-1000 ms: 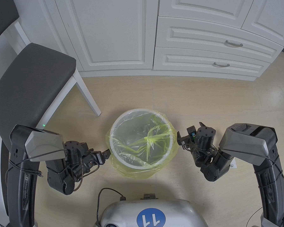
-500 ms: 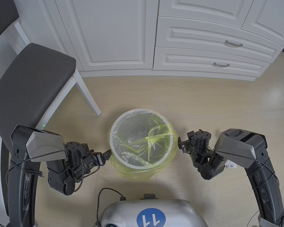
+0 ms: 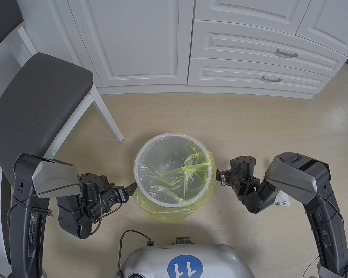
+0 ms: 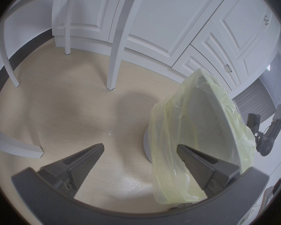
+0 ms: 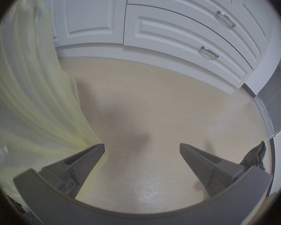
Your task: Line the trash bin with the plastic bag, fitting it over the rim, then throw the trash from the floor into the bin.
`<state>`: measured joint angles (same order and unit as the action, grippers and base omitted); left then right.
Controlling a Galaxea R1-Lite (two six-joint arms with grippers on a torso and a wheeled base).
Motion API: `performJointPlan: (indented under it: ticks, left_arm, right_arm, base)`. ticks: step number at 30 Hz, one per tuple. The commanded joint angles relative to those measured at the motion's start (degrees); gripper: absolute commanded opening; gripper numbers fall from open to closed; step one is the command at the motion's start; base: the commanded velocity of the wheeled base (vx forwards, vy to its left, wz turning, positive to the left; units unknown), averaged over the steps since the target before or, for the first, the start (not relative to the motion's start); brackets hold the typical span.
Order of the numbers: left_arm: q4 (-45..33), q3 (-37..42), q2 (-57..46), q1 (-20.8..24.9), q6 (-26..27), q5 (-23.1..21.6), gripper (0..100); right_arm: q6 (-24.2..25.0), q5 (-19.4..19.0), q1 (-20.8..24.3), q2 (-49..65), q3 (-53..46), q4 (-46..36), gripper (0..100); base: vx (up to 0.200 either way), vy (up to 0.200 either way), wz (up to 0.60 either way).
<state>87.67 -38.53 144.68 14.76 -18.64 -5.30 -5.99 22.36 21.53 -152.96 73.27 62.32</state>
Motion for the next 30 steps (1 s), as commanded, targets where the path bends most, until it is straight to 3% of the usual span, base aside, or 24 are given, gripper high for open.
performJointPlan:
  ticks: [1, 9, 14, 22, 25, 30]
  left_arm:
    - [0.0, 0.5, -1.0, -0.5, 0.8, -0.1, 100]
    - [0.0, 1.4, -1.7, -0.7, 1.6, -0.1, 100]
    - [0.0, 1.4, -1.8, -0.8, 1.6, -0.1, 100]
    - [0.0, 1.6, -1.8, -0.8, 1.6, 0.0, 100]
    - [0.0, 1.8, -1.9, -0.8, 1.7, 0.0, 100]
    - [0.0, 2.2, -1.9, -0.9, 2.5, 0.0, 100]
  right_arm:
    - [0.0, -2.1, -1.5, 6.4, -4.0, -0.5, 100]
    - [0.3, -4.4, -4.8, 12.1, -5.8, -4.4, 100]
    - [3.2, -7.3, -5.4, 11.8, -3.9, -4.6, 100]
    - [13.8, -7.2, -2.0, 5.4, 6.7, -5.3, 100]
    - [19.0, -6.8, 0.6, 2.7, 9.8, -11.6, 100]
    - [20.9, -6.8, 2.1, 2.4, 9.7, -19.5, 100]
  base:
    - [0.0, 0.0, 0.0]
    - [0.0, 0.0, 0.0]
    - [0.0, 0.0, 0.0]
    - [0.0, 0.0, 0.0]
    - [0.0, 0.0, 0.0]
    - [0.0, 0.0, 0.0]
